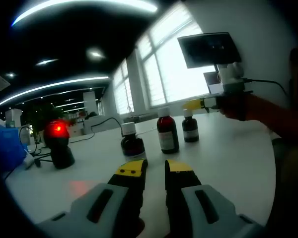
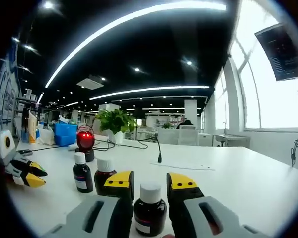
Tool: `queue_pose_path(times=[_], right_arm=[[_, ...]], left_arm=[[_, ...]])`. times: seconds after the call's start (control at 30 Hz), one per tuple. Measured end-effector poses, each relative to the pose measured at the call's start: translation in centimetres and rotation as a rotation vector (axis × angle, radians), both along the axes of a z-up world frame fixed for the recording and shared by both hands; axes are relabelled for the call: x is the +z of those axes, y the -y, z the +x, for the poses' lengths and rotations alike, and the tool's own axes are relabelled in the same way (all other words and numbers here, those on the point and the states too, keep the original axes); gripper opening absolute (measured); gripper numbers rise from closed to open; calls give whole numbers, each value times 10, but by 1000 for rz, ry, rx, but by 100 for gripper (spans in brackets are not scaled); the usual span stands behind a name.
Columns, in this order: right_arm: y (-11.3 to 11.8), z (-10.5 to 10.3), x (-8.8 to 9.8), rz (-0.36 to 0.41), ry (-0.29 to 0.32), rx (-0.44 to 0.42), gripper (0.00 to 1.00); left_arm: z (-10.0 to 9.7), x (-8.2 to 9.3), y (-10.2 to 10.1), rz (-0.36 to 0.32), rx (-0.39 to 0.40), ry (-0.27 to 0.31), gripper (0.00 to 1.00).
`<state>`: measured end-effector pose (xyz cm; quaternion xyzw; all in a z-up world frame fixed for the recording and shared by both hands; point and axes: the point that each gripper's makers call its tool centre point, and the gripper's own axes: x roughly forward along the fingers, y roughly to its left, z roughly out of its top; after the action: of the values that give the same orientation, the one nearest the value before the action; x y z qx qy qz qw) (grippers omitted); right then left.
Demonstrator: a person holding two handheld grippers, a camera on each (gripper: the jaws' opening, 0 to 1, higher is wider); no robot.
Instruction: Rotate the medicine bottle to make it face forward pick up the medicine bottle inspect the drug traceability code place the medicine on the table
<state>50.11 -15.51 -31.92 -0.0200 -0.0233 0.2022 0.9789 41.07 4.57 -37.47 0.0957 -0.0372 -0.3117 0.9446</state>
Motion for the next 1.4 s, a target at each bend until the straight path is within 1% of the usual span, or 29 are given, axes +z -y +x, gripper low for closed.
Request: queue_pose_path(times=[0.1, 0.17, 0.3, 0.47, 0.57, 0.63, 0.73, 0.9, 1.07, 1.2, 1.4], right_arm=[[-4, 0, -5, -9, -16, 63, 23], [-5, 1, -8, -17, -23, 79, 23], [-6, 3, -10, -29, -24, 89, 24], [-5, 7, -12, -21, -36, 106, 23], [-5, 6, -12, -19, -36, 111, 19], [-4, 7, -12, -23, -38, 107, 15], [-1, 9, -12, -22, -41, 106, 15], [-4, 6, -11, -53, -25, 92, 15], [-3, 7, -12, -63, -18, 41, 15], [-4, 6, -12, -93, -1, 4, 15], [-6, 7, -13, -91, -5, -42, 15]], left_arm=[[0, 0, 0, 0, -1, 0, 8], [0, 0, 0, 3, 0, 1, 8], [1, -1, 0, 5, 1, 1, 8], [1, -1, 0, 12, 4, 4, 8], [1, -1, 0, 9, 4, 3, 8], [0, -1, 0, 10, 4, 4, 8], [-1, 0, 0, 10, 5, 4, 8], [-1, 0, 0, 11, 6, 5, 8], [0, -1, 0, 12, 7, 4, 8], [1, -1, 0, 10, 8, 4, 8], [1, -1, 0, 10, 6, 4, 8]])
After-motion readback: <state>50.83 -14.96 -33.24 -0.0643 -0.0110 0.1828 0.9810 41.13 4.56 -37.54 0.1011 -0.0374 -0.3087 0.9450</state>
